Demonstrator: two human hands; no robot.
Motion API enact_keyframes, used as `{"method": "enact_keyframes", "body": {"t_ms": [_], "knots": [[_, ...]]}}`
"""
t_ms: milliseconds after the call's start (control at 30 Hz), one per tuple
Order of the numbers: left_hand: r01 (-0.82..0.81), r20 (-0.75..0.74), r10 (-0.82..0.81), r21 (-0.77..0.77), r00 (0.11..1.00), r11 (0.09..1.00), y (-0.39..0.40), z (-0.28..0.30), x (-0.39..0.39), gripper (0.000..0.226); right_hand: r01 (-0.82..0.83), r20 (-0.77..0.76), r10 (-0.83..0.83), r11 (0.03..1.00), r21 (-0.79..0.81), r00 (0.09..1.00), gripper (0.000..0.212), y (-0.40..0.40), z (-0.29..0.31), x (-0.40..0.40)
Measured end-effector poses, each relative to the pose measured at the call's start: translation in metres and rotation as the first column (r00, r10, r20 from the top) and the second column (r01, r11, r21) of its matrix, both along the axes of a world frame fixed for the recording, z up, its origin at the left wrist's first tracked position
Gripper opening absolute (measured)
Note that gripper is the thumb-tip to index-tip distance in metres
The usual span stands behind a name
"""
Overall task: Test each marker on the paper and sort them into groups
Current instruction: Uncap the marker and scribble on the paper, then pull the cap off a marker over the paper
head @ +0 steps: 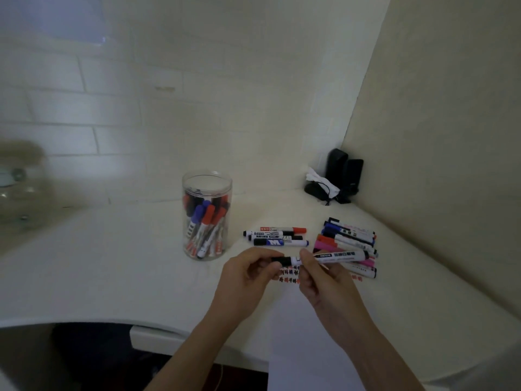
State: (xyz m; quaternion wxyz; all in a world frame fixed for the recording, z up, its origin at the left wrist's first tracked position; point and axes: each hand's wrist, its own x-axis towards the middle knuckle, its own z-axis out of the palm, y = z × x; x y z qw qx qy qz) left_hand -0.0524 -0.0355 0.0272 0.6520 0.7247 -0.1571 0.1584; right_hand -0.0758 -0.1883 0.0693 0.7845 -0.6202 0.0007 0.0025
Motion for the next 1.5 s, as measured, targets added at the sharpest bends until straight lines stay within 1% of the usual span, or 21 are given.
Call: {"method": "enact_keyframes", "body": {"t_ms": [67, 167, 233, 300, 400, 433, 533, 600, 733, 867, 967, 1033, 1133, 1200, 1233, 1267, 1333, 1367, 1400, 1433, 1500], "knots": [[-0.036, 0.034, 0.035, 0.023, 0.999, 0.999, 0.002, -0.002, -0.004, 0.019, -0.009, -0.031, 0.01, 1.0, 0.009, 0.999, 0.031, 0.004, 0.0, 0.001], [-0.089, 0.076, 0.084, 0.054, 0.994, 0.995, 0.006, -0.003, -0.009, 0.019, -0.063, -0.103, 0.066, 0.998, 0.031, 0.992, 0.018, 0.005, 0.002, 0.003], [-0.072, 0.024, 0.071, 0.03, 0.997, 0.997, 0.011, -0.002, -0.011, 0.018, -0.122, -0.154, 0.125, 0.992, 0.027, 0.98, 0.019, 0.003, 0.004, 0.004], [-0.047, -0.054, 0.044, -0.043, 0.998, 0.998, 0.018, 0.004, -0.014, 0.019, -0.136, -0.188, 0.144, 0.989, 0.057, 0.972, 0.027, -0.001, 0.007, 0.005], [-0.104, -0.15, 0.074, -0.201, 0.986, 0.974, 0.035, 0.019, -0.015, 0.022, -0.043, -0.192, 0.075, 0.986, 0.163, 0.978, 0.023, -0.006, 0.01, 0.009], [-0.117, -0.172, 0.075, -0.246, 0.982, 0.962, 0.041, 0.025, -0.014, 0.023, -0.012, -0.185, 0.042, 0.987, 0.161, 0.982, 0.021, -0.006, 0.01, 0.011], [-0.15, -0.158, 0.096, -0.378, 0.983, 0.913, 0.052, 0.048, -0.008, 0.024, -0.05, -0.126, 0.057, 0.997, 0.057, 0.99, 0.014, 0.011, 0.012, 0.011], [-0.228, -0.104, 0.203, -0.431, 0.974, 0.873, 0.056, 0.07, -0.001, 0.017, -0.112, -0.058, 0.109, 0.993, -0.036, 0.992, 0.012, 0.032, 0.02, 0.013], [-0.348, 0.013, 0.382, -0.387, 0.924, 0.854, 0.075, 0.111, 0.021, 0.01, -0.111, 0.113, 0.13, 0.981, -0.161, 0.985, 0.012, 0.07, 0.043, 0.036], [-0.459, 0.093, 0.537, -0.411, 0.839, 0.788, 0.111, 0.142, 0.049, 0.01, 0.093, 0.329, 0.05, 0.909, -0.407, 0.943, 0.022, 0.068, 0.051, 0.067], [-0.598, 0.161, 0.625, -0.185, 0.764, 0.78, 0.132, 0.142, 0.063, 0.009, 0.192, 0.366, -0.005, 0.858, -0.476, 0.931, 0.017, 0.039, 0.032, 0.081], [-0.612, 0.191, 0.609, -0.05, 0.77, 0.789, 0.131, 0.133, 0.07, 0.008, 0.216, 0.337, -0.036, 0.83, -0.514, 0.941, 0.014, 0.019, 0.011, 0.088], [-0.6, 0.227, 0.563, 0.156, 0.795, 0.785, 0.123, 0.116, 0.081, 0.009, 0.246, 0.322, -0.037, 0.73, -0.638, 0.946, 0.013, -0.005, -0.015, 0.098], [-0.591, 0.248, 0.536, 0.311, 0.807, 0.744, 0.12, 0.11, 0.089, 0.009, 0.248, 0.325, 0.019, 0.604, -0.758, 0.945, 0.018, -0.016, -0.028, 0.105], [-0.578, 0.253, 0.521, 0.417, 0.815, 0.701, 0.12, 0.11, 0.093, 0.008, 0.252, 0.328, 0.052, 0.53, -0.81, 0.943, 0.024, -0.02, -0.033, 0.108], [-0.55, 0.25, 0.505, 0.549, 0.826, 0.63, 0.118, 0.111, 0.096, 0.011, 0.255, 0.328, 0.083, 0.465, -0.848, 0.941, 0.03, -0.022, -0.038, 0.112], [-0.465, 0.242, 0.476, 0.77, 0.846, 0.436, 0.112, 0.114, 0.101, 0.029, 0.251, 0.318, 0.137, 0.362, -0.898, 0.938, 0.036, -0.024, -0.042, 0.119], [-0.45, 0.258, 0.465, 0.815, 0.847, 0.366, 0.109, 0.116, 0.101, 0.039, 0.244, 0.304, 0.166, 0.307, -0.92, 0.938, 0.038, -0.024, -0.043, 0.123], [-0.481, 0.309, 0.446, 0.805, 0.84, 0.348, 0.106, 0.117, 0.101, 0.044, 0.243, 0.294, 0.198, 0.243, -0.939, 0.935, 0.04, -0.024, -0.046, 0.127], [-0.549, 0.393, 0.413, 0.744, 0.821, 0.382, 0.102, 0.116, 0.099, 0.042, 0.246, 0.282, 0.227, 0.175, -0.953, 0.932, 0.042, -0.024, -0.05, 0.133], [-0.641, 0.572, 0.307, 0.584, 0.76, 0.498, 0.086, 0.109, 0.087, 0.028, 0.269, 0.275, 0.255, 0.06, -0.961, 0.927, 0.044, -0.024, -0.057, 0.142]]}}
